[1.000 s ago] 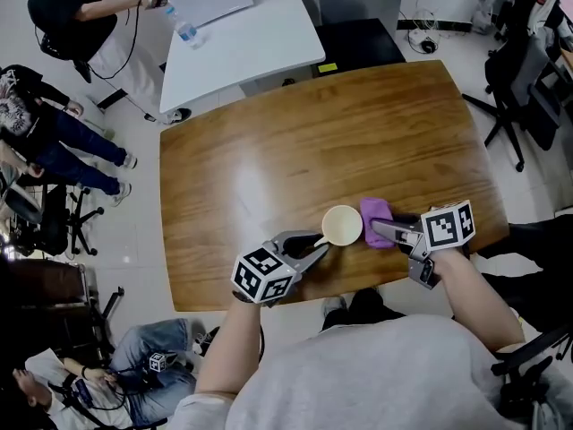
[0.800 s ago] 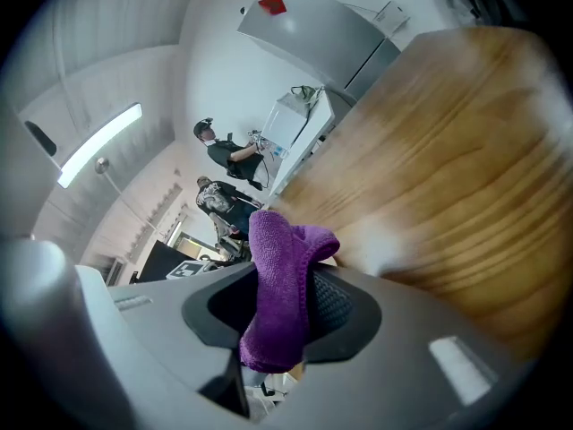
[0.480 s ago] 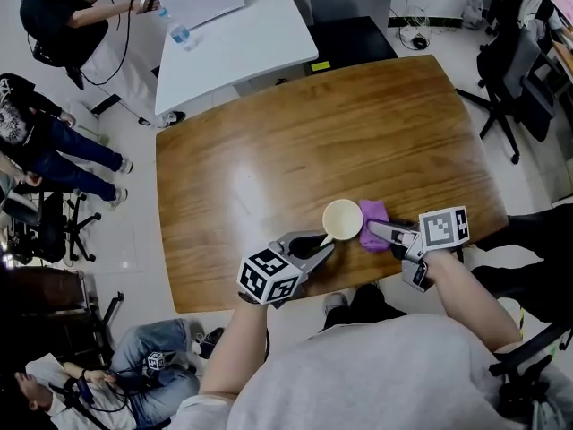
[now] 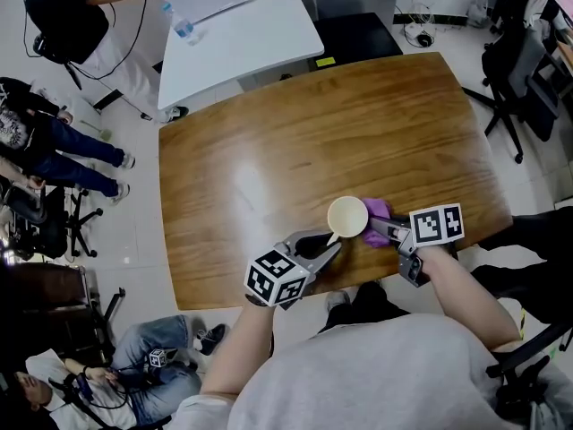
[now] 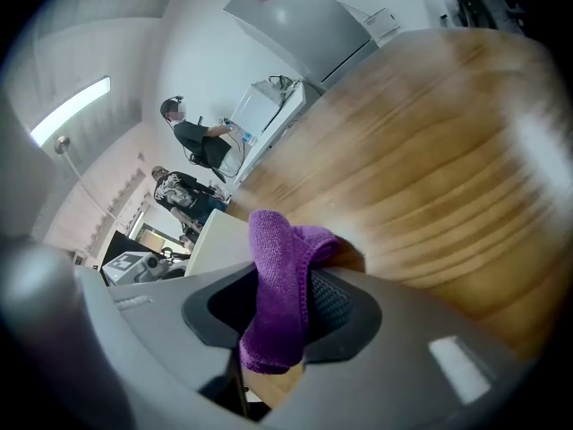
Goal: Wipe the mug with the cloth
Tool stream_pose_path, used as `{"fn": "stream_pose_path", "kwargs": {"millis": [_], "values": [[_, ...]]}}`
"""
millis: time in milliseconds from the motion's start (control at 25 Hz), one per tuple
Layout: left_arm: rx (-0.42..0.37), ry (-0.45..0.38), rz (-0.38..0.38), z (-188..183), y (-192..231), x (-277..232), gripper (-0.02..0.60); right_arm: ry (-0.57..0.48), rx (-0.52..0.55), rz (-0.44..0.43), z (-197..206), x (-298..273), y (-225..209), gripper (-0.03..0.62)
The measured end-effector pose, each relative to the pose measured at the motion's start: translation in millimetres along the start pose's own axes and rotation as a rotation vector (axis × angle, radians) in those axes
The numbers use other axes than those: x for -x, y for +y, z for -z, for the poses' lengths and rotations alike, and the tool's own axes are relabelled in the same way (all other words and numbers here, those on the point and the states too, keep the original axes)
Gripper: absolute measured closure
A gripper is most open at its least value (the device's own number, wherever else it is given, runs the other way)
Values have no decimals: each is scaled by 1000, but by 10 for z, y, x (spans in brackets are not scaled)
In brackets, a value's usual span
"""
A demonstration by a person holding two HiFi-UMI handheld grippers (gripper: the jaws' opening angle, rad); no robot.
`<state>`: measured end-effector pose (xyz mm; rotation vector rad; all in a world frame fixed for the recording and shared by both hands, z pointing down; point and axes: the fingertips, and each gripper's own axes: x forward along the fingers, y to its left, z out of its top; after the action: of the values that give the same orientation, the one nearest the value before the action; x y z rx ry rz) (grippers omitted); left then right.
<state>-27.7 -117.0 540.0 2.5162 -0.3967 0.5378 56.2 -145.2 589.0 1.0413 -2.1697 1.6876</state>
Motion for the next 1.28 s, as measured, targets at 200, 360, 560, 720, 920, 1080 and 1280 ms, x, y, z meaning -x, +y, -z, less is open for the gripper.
{"fn": "stream_pose_path", "kwargs": {"millis": [200, 360, 560, 720, 920, 1080, 1280], "values": [[34, -39, -40, -5, 15, -5, 508, -68, -66, -62, -37, 137, 187, 459], [30, -56, -78, -5, 22, -20, 508, -119, -125, -133, 5, 298, 419, 459], [41, -56, -105, -16, 25, -60, 509, -152, -169, -192, 154, 432, 645, 459], [48, -56, -125, -32, 9, -68, 509, -164, -151, -185, 239, 422, 718, 459], [72, -64, -139, -66, -31, -104, 509, -189, -172, -168, 208, 367, 648, 459], [86, -64, -136, -59, -57, -138, 506, -192, -163, -131, 188, 283, 507, 459], [83, -60, -128, -38, -59, -153, 505, -175, -154, -71, 203, 132, 281, 459]]}}
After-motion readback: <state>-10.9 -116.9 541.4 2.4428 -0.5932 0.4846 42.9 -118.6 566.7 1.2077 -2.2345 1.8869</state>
